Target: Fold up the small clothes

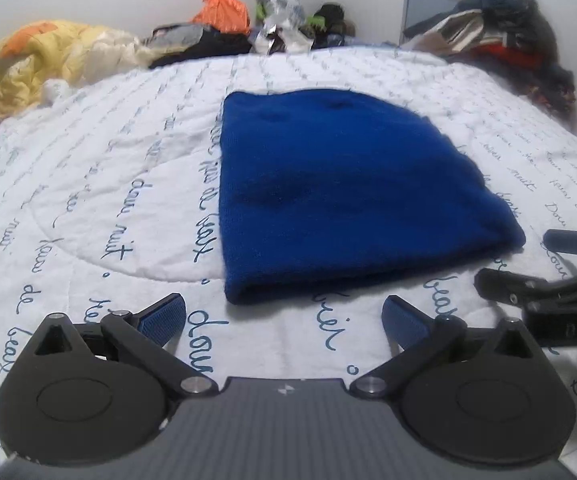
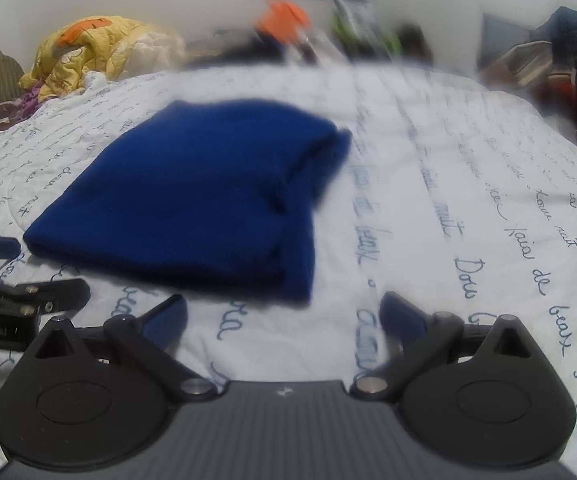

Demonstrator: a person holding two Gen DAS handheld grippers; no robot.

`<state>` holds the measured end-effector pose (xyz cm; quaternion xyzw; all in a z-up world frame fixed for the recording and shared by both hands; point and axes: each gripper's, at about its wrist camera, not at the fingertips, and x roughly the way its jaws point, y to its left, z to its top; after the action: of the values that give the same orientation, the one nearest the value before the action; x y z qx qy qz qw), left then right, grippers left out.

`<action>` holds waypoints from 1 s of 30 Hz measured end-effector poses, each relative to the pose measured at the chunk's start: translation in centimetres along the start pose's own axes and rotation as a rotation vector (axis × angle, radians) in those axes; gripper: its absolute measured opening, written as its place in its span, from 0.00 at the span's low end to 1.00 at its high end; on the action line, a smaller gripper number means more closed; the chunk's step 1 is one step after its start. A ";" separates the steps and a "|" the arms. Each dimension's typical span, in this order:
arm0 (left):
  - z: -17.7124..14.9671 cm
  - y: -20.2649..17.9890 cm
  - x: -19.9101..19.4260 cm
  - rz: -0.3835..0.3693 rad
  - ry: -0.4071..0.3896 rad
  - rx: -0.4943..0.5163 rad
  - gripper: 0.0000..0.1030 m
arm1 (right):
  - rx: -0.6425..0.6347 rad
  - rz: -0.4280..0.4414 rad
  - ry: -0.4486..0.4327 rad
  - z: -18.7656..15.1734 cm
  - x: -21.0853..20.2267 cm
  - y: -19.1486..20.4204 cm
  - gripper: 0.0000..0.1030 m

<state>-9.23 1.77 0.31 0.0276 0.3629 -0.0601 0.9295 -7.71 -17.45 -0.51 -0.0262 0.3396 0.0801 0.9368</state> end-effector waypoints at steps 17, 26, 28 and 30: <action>-0.6 0.0 0.2 0.027 -0.072 -0.032 1.00 | 0.000 -0.001 -0.002 0.0 -0.4 -0.3 1.00; -0.7 0.0 0.2 0.023 -0.073 -0.030 1.00 | 0.004 -0.004 -0.006 -0.2 -0.6 -0.2 1.00; -0.7 0.0 0.2 0.020 -0.073 -0.029 1.00 | 0.001 -0.009 -0.005 -0.2 -0.6 -0.2 1.00; -0.7 0.0 0.2 0.021 -0.073 -0.030 1.00 | 0.002 -0.010 -0.004 -0.2 -0.7 -0.3 1.00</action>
<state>-9.57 1.78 -0.32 0.0153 0.3293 -0.0458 0.9430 -8.33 -17.83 -0.18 -0.0266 0.3375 0.0751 0.9379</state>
